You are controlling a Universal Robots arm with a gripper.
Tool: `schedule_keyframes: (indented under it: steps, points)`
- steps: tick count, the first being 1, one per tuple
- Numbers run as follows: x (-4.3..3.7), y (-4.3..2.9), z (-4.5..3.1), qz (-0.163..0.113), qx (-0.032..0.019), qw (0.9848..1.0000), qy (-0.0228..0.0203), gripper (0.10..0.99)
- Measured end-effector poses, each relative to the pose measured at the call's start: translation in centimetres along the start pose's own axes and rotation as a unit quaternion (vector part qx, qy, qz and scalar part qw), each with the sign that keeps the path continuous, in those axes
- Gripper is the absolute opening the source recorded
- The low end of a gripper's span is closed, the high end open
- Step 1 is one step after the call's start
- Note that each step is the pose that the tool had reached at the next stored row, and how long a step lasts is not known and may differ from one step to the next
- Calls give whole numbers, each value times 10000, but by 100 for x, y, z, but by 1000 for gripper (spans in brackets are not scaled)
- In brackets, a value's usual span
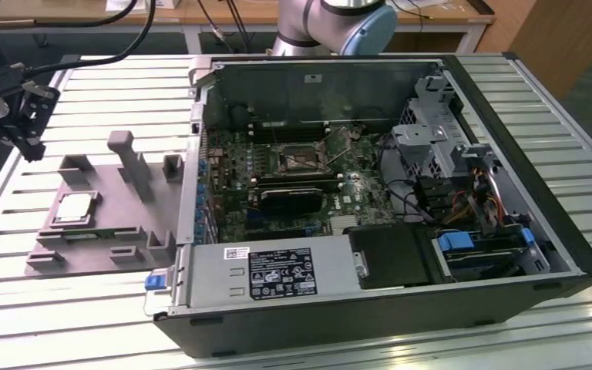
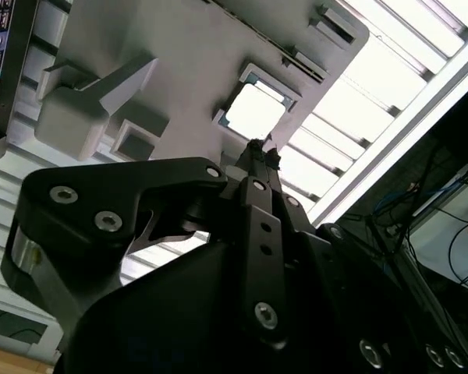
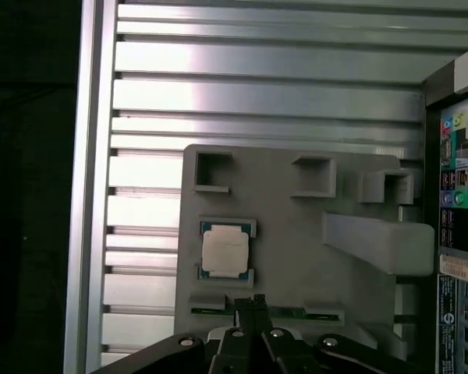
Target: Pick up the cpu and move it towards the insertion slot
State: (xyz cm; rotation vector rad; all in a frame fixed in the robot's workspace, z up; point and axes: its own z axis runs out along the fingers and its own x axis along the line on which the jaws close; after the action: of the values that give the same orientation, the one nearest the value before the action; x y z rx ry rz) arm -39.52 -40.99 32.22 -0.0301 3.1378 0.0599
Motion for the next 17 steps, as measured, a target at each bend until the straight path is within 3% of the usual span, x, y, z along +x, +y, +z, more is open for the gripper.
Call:
schedule_keyframes:
  steps: [17]
  points:
    - [33, -11, 308, 0, -4, 10000, -4, 102]
